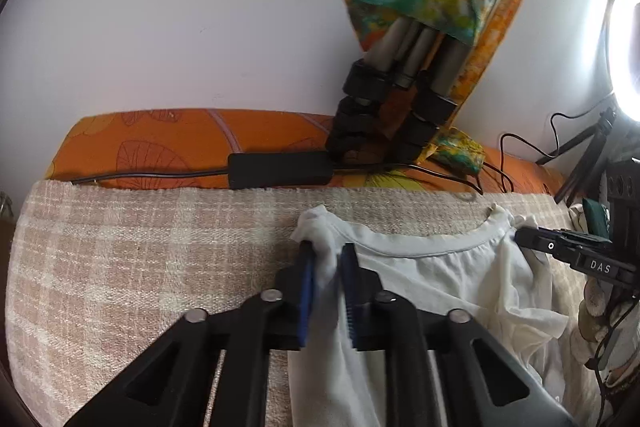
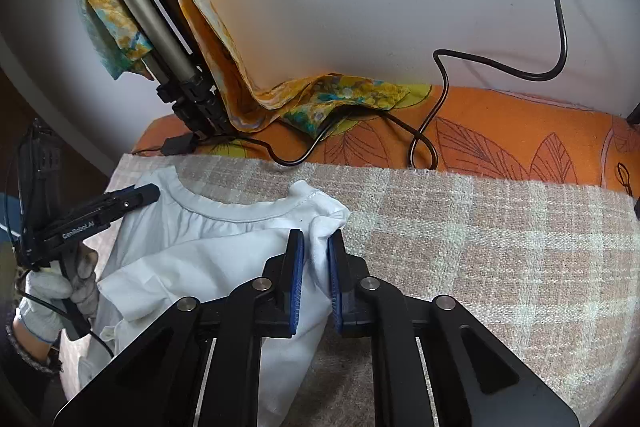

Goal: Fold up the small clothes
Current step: 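Grasp the collar edge of the shirt with both grippers, then fold the collar over onto the hem with both grippers, then open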

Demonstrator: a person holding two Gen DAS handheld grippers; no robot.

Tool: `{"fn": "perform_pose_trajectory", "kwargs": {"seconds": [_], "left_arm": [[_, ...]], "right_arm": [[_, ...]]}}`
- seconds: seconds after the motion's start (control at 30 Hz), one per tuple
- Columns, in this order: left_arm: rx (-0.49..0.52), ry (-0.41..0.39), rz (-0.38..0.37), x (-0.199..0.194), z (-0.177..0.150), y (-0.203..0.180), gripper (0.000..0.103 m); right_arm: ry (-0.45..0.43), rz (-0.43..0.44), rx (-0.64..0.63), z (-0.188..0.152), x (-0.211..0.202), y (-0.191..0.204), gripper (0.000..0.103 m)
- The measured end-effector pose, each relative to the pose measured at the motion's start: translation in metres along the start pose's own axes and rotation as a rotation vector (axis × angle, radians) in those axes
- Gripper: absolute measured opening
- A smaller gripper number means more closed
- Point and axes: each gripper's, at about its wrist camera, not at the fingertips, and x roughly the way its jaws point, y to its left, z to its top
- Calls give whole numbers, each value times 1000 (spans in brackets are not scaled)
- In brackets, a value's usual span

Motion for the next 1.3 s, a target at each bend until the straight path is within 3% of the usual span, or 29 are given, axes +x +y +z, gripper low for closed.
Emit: {"fn": "perform_pose_trajectory", "kwargs": {"seconds": [0.27,0.67,1.0,1.3], "left_arm": [[1,-59,-46,-38,-1,-7,3],[68,-130,-47,-122,-34,-26,2],[119,-181,-28,-197,-87,-50,2],[114,-159,-10,-232,-176,-55,1]], "right_arm": [[-61,48,64,-1,-23,1,4],[-141,123,21,-21,-103,45,3],[-172,143,-30,-77,-168,86,2],[-138,127,-74,-157,-193,108,2]]}}
